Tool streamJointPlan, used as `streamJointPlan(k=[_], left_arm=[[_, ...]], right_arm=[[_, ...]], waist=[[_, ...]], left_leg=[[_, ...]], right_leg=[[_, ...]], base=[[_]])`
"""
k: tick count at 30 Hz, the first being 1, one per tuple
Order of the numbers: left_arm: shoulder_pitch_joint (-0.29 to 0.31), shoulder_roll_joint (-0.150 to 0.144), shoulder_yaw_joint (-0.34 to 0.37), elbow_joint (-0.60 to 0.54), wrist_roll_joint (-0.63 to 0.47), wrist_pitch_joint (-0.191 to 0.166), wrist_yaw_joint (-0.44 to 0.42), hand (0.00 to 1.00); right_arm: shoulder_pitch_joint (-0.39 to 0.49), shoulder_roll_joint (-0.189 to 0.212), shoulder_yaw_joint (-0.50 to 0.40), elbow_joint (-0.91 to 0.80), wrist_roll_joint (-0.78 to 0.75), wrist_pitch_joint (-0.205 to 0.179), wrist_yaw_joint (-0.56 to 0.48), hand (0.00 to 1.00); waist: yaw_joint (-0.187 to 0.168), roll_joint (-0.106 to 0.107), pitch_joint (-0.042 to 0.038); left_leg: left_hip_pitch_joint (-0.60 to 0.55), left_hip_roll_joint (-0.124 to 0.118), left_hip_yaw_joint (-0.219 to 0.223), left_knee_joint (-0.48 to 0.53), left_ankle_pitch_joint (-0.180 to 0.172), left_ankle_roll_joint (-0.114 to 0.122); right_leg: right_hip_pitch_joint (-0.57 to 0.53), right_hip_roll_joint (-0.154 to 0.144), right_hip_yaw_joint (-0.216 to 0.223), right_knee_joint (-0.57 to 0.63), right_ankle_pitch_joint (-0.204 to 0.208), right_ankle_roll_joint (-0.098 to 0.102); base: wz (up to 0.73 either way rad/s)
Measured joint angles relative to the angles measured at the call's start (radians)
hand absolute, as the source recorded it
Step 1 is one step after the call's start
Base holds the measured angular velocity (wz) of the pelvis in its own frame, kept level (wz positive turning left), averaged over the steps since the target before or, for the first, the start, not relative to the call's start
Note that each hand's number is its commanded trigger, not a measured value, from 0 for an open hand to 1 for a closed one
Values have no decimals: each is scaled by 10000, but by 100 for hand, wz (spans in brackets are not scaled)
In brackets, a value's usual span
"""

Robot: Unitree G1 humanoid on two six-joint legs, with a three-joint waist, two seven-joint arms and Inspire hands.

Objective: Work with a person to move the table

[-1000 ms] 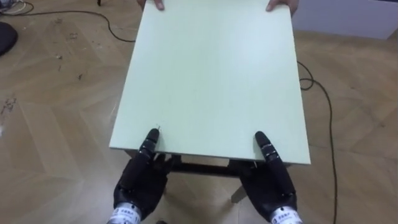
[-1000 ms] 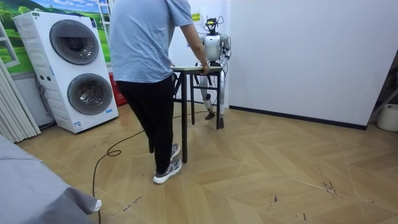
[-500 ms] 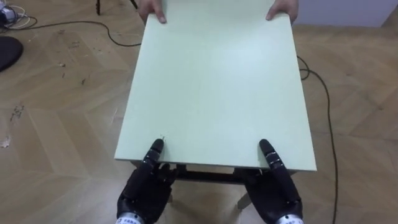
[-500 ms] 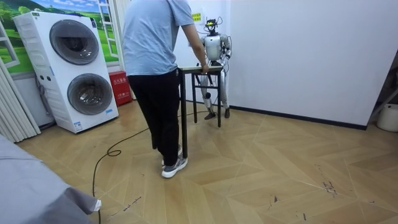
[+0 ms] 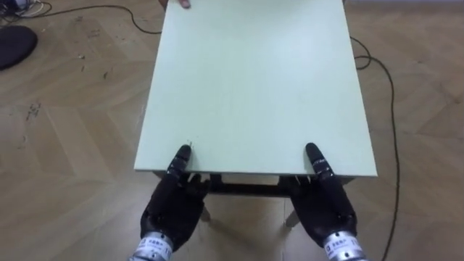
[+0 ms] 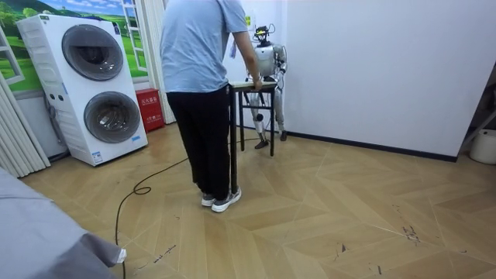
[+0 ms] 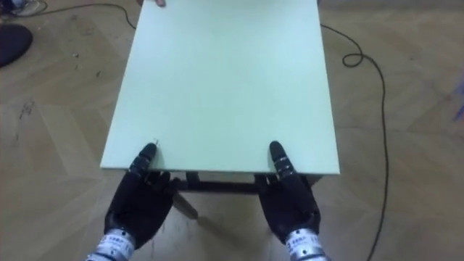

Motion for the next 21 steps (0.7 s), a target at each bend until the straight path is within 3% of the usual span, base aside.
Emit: streamJointPlan(k=[2, 3, 6, 8, 9, 10, 11, 12, 13, 14, 15, 16, 17, 18, 19, 21], left_arm=[[-239, -23, -21, 149, -25, -137, 37, 100], [-251, -23, -33, 185, -65, -144, 37, 100], [-116, -23, -156, 353, -75, -183, 37, 100], [48, -54, -237, 508, -76, -197, 35, 100], [64, -83, -236, 591, -75, -197, 30, 100], [58, -138, -234, 755, -78, -197, 29, 100], [58, -158, -248, 770, -96, -191, 30, 100], [57, -150, -255, 757, -106, -194, 30, 100], [5, -152, -328, 834, -80, -188, 37, 100], [-23, -149, -415, 892, -75, -182, 63, 100], [-6, -134, -435, 890, -73, -182, 65, 100], [26, -55, -498, 882, -72, -183, 62, 100], [90, -19, -501, 829, -73, -183, 55, 100], [122, -9, -472, 802, -74, -183, 53, 100], [133, -38, -469, 794, -65, -182, 57, 100], [153, -23, -423, 790, -36, -186, 22, 100]], right_arm=[[-173, 12, -29, 48, 5, 33, 0, 100], [-161, 17, -51, 49, -7, 76, 0, 100], [46, 60, -144, 143, -34, 234, 3, 100], [285, 50, -308, 199, -56, 587, 3, 100], [308, 44, -316, 252, -55, 641, 3, 100], [314, 44, -364, 390, -57, 758, 3, 100], [309, 20, -496, 399, -123, 902, 3, 100], [303, 16, -562, 401, -141, 995, 3, 100], [421, 39, -711, 414, -177, 1093, 3, 100], [598, 57, -780, 404, -154, 1081, 33, 100], [652, 57, -796, 404, -142, 1079, 56, 100], [732, 49, -792, 403, -125, 1066, 105, 100], [745, 64, -696, 403, -125, 1055, 107, 100], [744, 74, -673, 403, -114, 1049, 107, 100], [743, 139, -588, 403, -35, 1031, 96, 100], [743, 145, -580, 405, 16, 1014, 32, 100]], waist=[[-8, -13, -7], [-23, -13, -7], [-237, -175, -60], [-198, -396, -145], [-185, -452, -160], [-251, -510, -179], [-342, -514, -179], [-416, -522, -174], [-558, -513, -156], [-685, -533, -155], [-746, -563, -154], [-744, -589, -155], [-692, -607, -151], [-640, -647, -152], [-519, -702, -136], [-351, -686, -138]], left_leg=[[218, -327, -17, -1394, -250, 246], [225, -441, -71, -1553, -261, 273], [101, -987, -43, -1752, -86, 798], [66, -1428, 162, -1638, 68, 1078], [50, -1536, 163, -1604, 106, 1149], [-49, -1700, 169, -1517, 190, 1291], [-289, -1768, 166, -1393, 340, 1435], [-428, -1771, 183, -1370, 427, 1496], [-499, -1626, 447, -1364, 585, 1497], [-495, -1473, 658, -1451, 752, 1433], [-496, -1411, 731, -1515, 834, 1395], [-493, -1343, 789, -1673, 981, 1331], [-497, -1293, 813, -1709, 1040, 1258], [-492, -1287, 842, -1708, 1054, 1225], [-456, -1278, 859, -1710, 1068, 1128], [-397, -1145, 856, -1931, 1166, 955]], right_leg=[[-322, -137, -31, -304, 559, -52], [-370, -217, -20, -344, 687, -40], [-351, -702, 85, -672, 1341, 84], [-291, -916, 627, -978, 1889, 342], [-279, -980, 797, -1023, 2013, 492], [-266, -1060, 1188, -1170, 2305, 1071], [-273, -1063, 1624, -1454, 2731, 2243], [-300, -1066, 1789, -1468, 2857, 2617], [-345, -1254, 2283, -539, 2369, 2374], [-263, -1461, 2621, 833, 1231, 2196], [-167, -1606, 2783, 1466, 702, 2230], [127, -1764, 3198, 2295, -113, 2289], [554, -1808, 3568, 2519, -659, 2469], [732, -1782, 3737, 2443, -856, 2550], [943, -1535, 3847, 2040, -963, 2547], [1108, -1184, 3800, 1449, -754, 2393]], base=[[7], [8], [14], [-10], [0], [8], [16], [38], [62], [68], [53], [22], [5], [-9], [-13], [-14]])
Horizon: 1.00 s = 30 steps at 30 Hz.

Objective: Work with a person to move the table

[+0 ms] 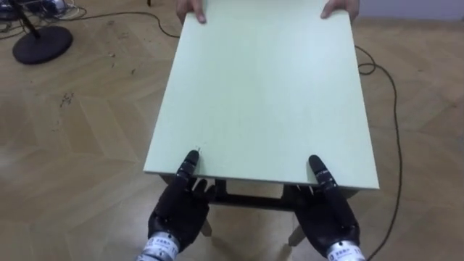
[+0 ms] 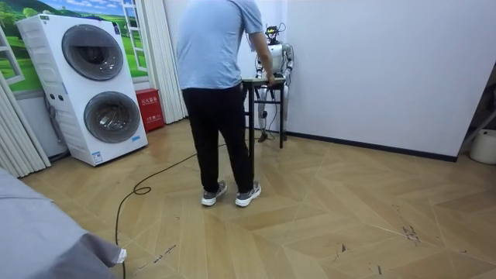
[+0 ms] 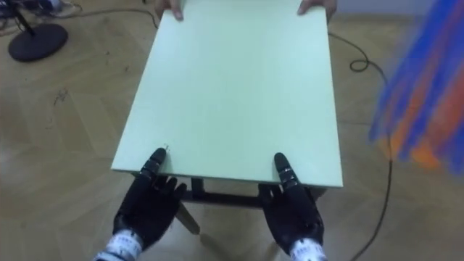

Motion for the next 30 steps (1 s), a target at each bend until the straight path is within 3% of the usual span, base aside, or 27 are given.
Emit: streamJointPlan(k=[2, 5, 7, 19, 30], left_arm=[[10, 197, 46, -94, -30, -9, -38, 100], [35, 368, 51, -106, -93, -20, -39, 100], [36, 394, 38, -111, -91, -20, -47, 100], [183, 402, 132, -132, -58, -186, -218, 100], [571, 365, 243, -381, -105, -189, -464, 100]], right_arm=[[-7, 52, 110, -26, 53, -34, -9, 100], [-17, -120, 297, -23, 119, -67, -9, 100], [-31, -147, 289, -24, 118, -62, -9, 100], [-153, -189, 293, -24, 90, 80, -8, 100], [-485, -230, 207, -29, -68, 282, 70, 100]], waist=[[200, -152, -24], [373, -258, -14], [378, -275, -17], [445, -285, -6], [467, -111, 33]], left_leg=[[117, 281, 18, -419, 241, -189], [326, 537, 7, -596, 364, -299], [352, 597, -2, -585, 375, -317], [274, 720, -313, -497, 377, -323], [-2, 584, -656, -583, 380, -317]], right_leg=[[200, 415, -59, -702, 293, -178], [562, 744, -147, -1254, 476, -306], [673, 811, -154, -1401, 481, -314], [1122, 874, -624, -1914, 425, -327], [1163, 674, -1159, -2041, 438, -334]], base=[[-13], [-5], [-2], [13], [18]])
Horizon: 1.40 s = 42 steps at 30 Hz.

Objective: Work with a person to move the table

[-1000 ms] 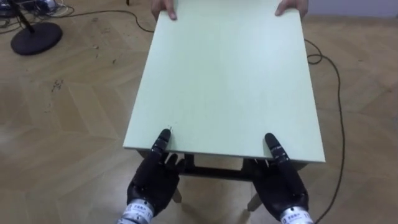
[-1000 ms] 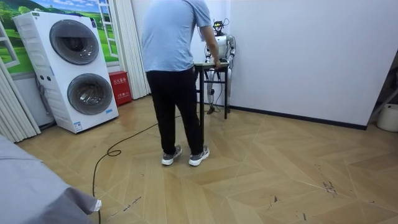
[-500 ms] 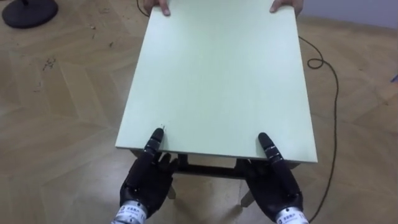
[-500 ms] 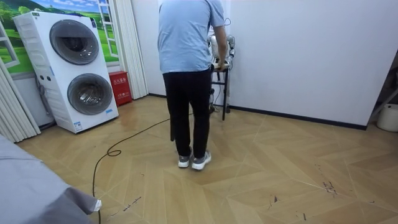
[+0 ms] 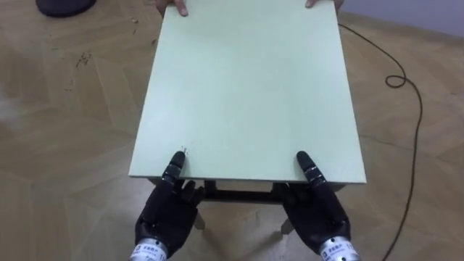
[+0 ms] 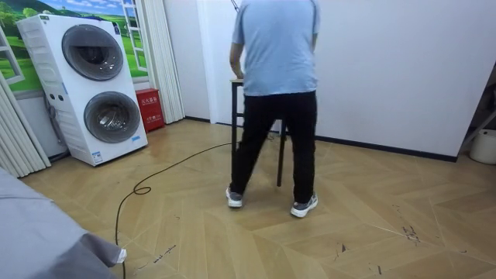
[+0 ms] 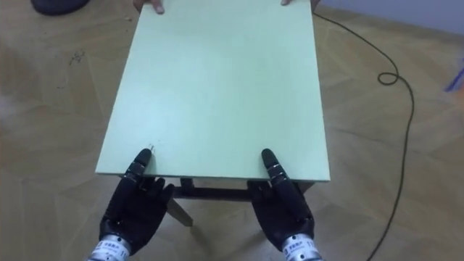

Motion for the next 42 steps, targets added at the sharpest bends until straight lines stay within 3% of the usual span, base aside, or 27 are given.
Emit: streamJointPlan(k=[3, 8, 14, 20, 29, 32, 35, 39, 42], left_arm=[[288, -122, 2, -139, -45, -166, -11, 100], [335, -124, -155, -138, -39, -334, -11, 100], [355, 55, -196, -138, -40, -616, -8, 100], [334, 84, -166, -138, -94, -613, -6, 100], [343, 82, -145, -165, -218, -569, -6, 100], [343, 138, -145, -248, -220, -563, -6, 100], [341, 224, -49, -328, -191, -564, -1, 100], [342, 311, -35, -348, -190, -556, -1, 100], [329, 298, -39, -336, -190, -491, -2, 100]], right_arm=[[-64, 19, 1, -30, -18, 137, -1, 100], [-45, 30, 16, -36, 7, 142, -12, 100], [32, 101, 116, -36, -40, 162, -61, 100], [-29, 79, 126, -36, -34, 178, -105, 100], [-144, 6, 179, -37, -27, 176, -142, 100], [-130, 3, 256, -37, 9, 96, -110, 100], [-127, -47, 583, -37, 133, -221, -109, 100], [-45, -88, 680, -37, 194, -242, -104, 100], [88, -54, 617, -36, 182, -241, 4, 100]], waist=[[6, 13, -7], [224, 5, -6], [202, -38, 13], [308, -57, 25], [772, -51, 29], [754, -43, 24], [738, -44, 25], [532, -45, 25], [155, -47, 30]], left_leg=[[4, -105, -4, -2, 1, 3], [11, -535, -27, -6, 109, 186], [-72, -757, -96, -23, 192, 351], [-316, -731, -496, 32, 263, 495], [-510, -634, -826, 68, 295, 439], [-559, -671, -1169, 81, 301, 431], [-594, -681, -1445, 77, 326, 389], [-627, -744, -1962, 79, 371, 314], [-737, -751, -2152, 126, 451, 197]], right_leg=[[-3, -151, -11, 144, -32, 50], [-185, -686, 37, 705, -214, 327], [-10, -912, 56, 633, -170, 440], [135, -832, -44, 291, -46, 625], [390, -632, -286, -265, 125, 598], [623, -589, -236, -523, 123, 600], [802, -532, -111, -726, 94, 627], [1093, -532, -103, -749, -117, 606], [1472, -534, -777, -726, -276, 551]], base=[[15], [11], [20], [23], [10], [29], [30], [53], [86]])
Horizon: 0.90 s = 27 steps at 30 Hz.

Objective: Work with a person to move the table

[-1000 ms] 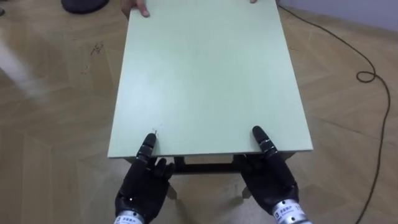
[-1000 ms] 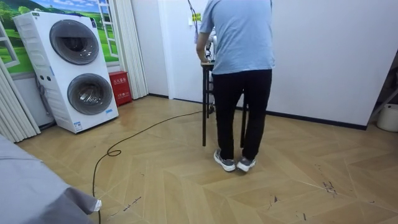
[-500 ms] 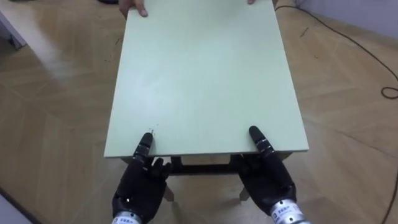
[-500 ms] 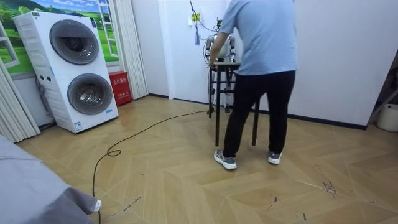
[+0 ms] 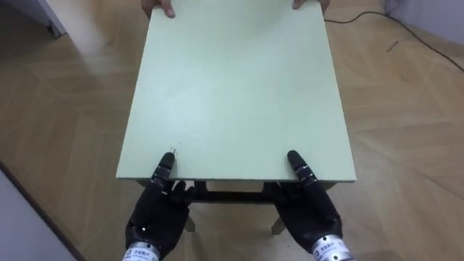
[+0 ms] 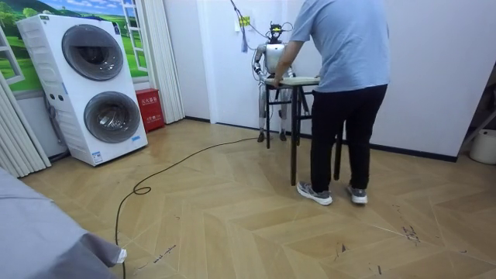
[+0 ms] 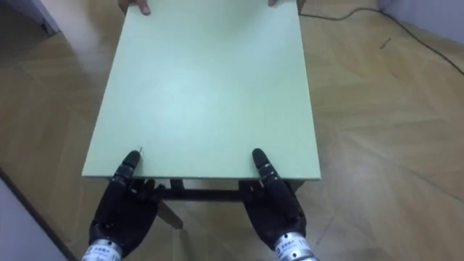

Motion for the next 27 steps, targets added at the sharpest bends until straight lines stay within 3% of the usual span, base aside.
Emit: streamJointPlan(k=[2, 5, 10, 12, 13, 14, 15, 16, 17, 18, 19, 21, 24, 26, 27], left_arm=[[-64, -19, -144, -1, 10, 77, -1, 100], [-91, -29, -293, -1, 29, 167, -1, 100], [-67, -33, -338, 6, -70, 202, 7, 100], [-2, -36, -350, 6, -191, 201, 7, 100], [0, -48, -352, 6, -189, 200, 8, 100], [1, -62, -367, 1, -171, 188, 9, 100], [3, -34, -375, -39, -168, 145, 8, 100], [-14, 63, -311, -94, -185, 93, 9, 100], [-32, 26, -317, -64, -191, 99, 59, 100], [-18, 25, -298, -66, -191, 96, 54, 100], [2, 19, -298, -72, -175, 94, 14, 100], [-32, -1, -312, -79, -115, 93, 13, 100], [-43, -3, -219, -77, -48, 93, 53, 100], [-151, 37, -177, -79, -16, 64, 88, 100], [-188, -1, -173, -75, 8, 75, 99, 100]], right_arm=[[142, -19, -204, 0, -4, -2, 185, 100], [261, -110, -409, -35, -7, 18, 310, 100], [265, -235, -417, -174, -29, 22, 309, 100], [265, -233, -405, -207, -157, 20, 305, 100], [267, -226, -416, -206, -174, 18, 279, 100], [280, -203, -447, -207, -191, 19, 223, 100], [277, -146, -452, -208, -231, 19, 220, 100], [214, -21, -456, -228, -380, 24, 214, 100], [254, 25, -494, -247, -457, 11, 213, 100], [239, 26, -494, -261, -502, 12, 213, 100], [215, 56, -467, -258, -515, 17, 205, 100], [245, 64, -454, -255, -461, 18, 205, 100], [290, 106, -528, -256, -445, 149, 169, 100], [287, 187, -532, -273, -444, 207, 166, 100], [285, 192, -530, -300, -437, 211, 166, 100]], waist=[[-337, 17, 8], [-518, 22, 11], [-155, 16, 16], [-52, 11, 16], [43, 28, 29], [80, 149, 92], [134, 156, 99], [238, 45, 101], [61, 151, 90], [140, 158, 95], [261, 208, 103], [238, 198, 108], [-33, 154, 105], [-263, 110, 99], [-336, 103, 96]], left_leg=[[-211, 11, 356, 101, 117, -27], [-319, 44, 1151, 104, 269, 9], [-385, 46, 1569, 48, 401, 7], [-373, 28, 1542, 48, 409, 21], [-328, 30, 1368, 36, 433, 52], [-245, 172, 915, 45, 470, 59], [-253, 162, 683, 49, 473, 51], [-354, -6, 529, 84, 470, 41], [-404, -146, 528, 86, 463, 4], [-405, -116, 835, 85, 467, 10], [-466, 5, 1673, 96, 490, 54], [-537, -4, 2063, 86, 576, 178], [-571, -326, 1978, 81, 707, 409], [-785, -633, 1482, 138, 774, 569], [-855, -704, 1321, 163, 791, 596]], right_leg=[[250, 2, -473, 1, -112, -64], [485, -2, -482, -25, -281, -11], [616, -2, -330, -26, -392, 40], [653, -13, -381, 23, -391, 40], [565, -63, -460, 386, -393, 42], [210, -142, -404, 1137, -684, 59], [25, -115, -90, 992, -778, 2], [-394, -77, 222, 199, -607, -72], [-341, -226, 54, 526, -491, -49], [-348, -299, -31, 611, -522, -47], [-406, -364, -148, 842, -538, -41], [-408, -489, -349, 1092, -580, 24], [-228, -666, -123, 1202, -662, 150], [-226, -689, 655, 1192, -684, 186], [-226, -689, 765, 1179, -690, 196]], base=[[106], [84], [39], [26], [30], [29], [30], [63], [59], [52], [29], [48], [63], [73], [85]])
